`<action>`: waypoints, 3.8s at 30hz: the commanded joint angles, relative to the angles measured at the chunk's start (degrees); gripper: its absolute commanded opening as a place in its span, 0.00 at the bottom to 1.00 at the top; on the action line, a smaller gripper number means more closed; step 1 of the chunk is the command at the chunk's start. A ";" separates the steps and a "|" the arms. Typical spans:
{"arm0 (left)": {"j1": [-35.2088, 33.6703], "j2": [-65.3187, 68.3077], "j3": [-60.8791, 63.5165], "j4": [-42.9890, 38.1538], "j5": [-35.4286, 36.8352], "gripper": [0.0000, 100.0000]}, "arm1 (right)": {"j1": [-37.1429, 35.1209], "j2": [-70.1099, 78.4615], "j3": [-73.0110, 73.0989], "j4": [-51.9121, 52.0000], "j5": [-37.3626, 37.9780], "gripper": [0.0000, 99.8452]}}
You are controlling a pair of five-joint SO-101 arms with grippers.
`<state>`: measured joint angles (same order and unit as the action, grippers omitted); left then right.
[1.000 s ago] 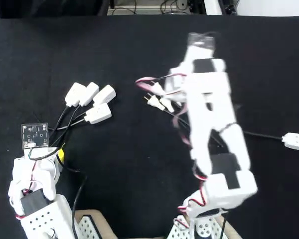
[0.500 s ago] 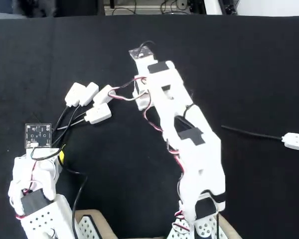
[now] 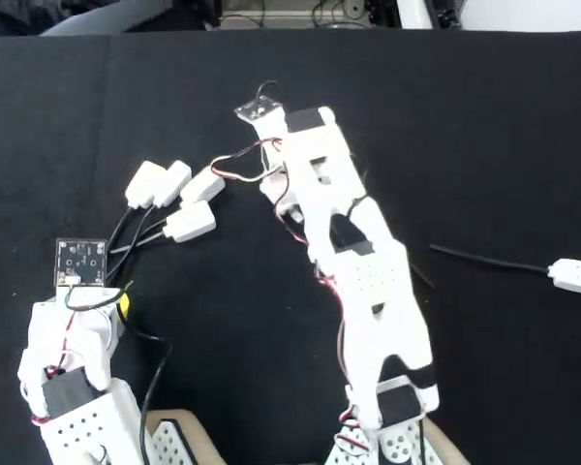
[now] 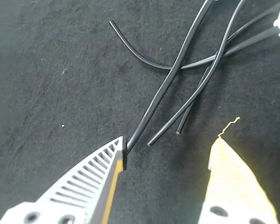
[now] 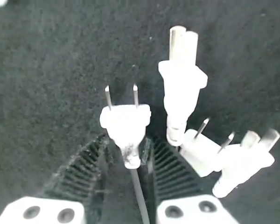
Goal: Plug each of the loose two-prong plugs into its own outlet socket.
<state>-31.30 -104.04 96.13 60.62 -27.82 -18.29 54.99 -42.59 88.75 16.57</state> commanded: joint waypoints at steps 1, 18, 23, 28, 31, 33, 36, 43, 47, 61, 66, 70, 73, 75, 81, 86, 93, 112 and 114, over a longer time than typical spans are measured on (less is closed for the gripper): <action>0.66 -0.35 1.19 -0.53 -0.44 0.29 | -0.62 1.27 -2.86 4.84 0.70 0.01; 0.66 -0.35 1.19 -0.53 -0.44 0.29 | -9.41 -9.45 -6.11 12.22 39.65 0.01; 0.66 -0.35 1.19 -0.53 -0.44 0.29 | -12.40 -10.24 -4.97 12.48 49.49 0.02; 0.66 -0.35 1.19 -0.53 -0.44 0.29 | -11.34 -10.07 -1.54 12.31 49.67 0.08; 0.66 -0.35 1.19 -0.53 -0.44 0.29 | -9.85 -10.42 -1.45 12.31 49.41 0.20; 0.66 -0.35 1.19 -0.53 -0.44 0.29 | -9.14 -10.51 -1.45 12.40 49.23 0.21; 0.66 -0.35 1.19 -0.53 -0.44 0.29 | -9.05 -12.09 -1.01 12.40 45.01 0.18; 0.66 -0.35 1.19 -0.53 -0.44 0.29 | -8.97 -24.66 1.98 12.48 21.89 0.13; 0.66 -0.35 1.19 -0.53 -0.44 0.29 | -11.25 -33.19 14.29 12.40 6.77 0.13; 0.66 -0.35 1.19 -0.53 -0.44 0.29 | -14.33 -45.14 51.47 -5.98 -31.65 0.14; 0.66 -0.35 1.19 -0.53 -0.44 0.29 | -14.15 -45.05 51.91 -10.46 -52.75 0.32; 0.66 -0.35 1.19 -0.53 -0.44 0.29 | -13.80 -45.14 51.56 -16.53 -63.47 0.42; 0.66 -0.35 1.19 -0.53 -0.44 0.29 | -13.80 -45.05 52.00 -22.51 -70.51 0.39; 0.66 -0.35 1.19 -0.53 -0.44 0.29 | -13.80 -45.05 52.44 -25.41 -74.64 0.34; 0.66 -0.35 1.19 -0.53 -0.44 0.29 | -13.63 -45.05 57.98 -32.62 -77.98 0.23; 0.66 -0.35 1.19 -0.53 -0.44 0.29 | -13.63 -45.05 62.02 -38.07 -78.07 0.23; 0.66 -0.35 1.19 -0.53 -0.44 0.29 | -13.54 -45.05 67.30 -46.15 -77.89 0.22; 0.66 -0.35 1.19 -0.53 -0.44 0.29 | -12.13 -46.29 61.32 -33.93 -64.44 0.01; 0.66 -0.35 1.19 -0.53 -0.44 0.29 | -11.25 -46.81 57.63 -27.69 -54.51 0.01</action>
<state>-31.30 -104.04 96.22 60.62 -27.91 -31.21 11.47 21.58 53.41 -48.84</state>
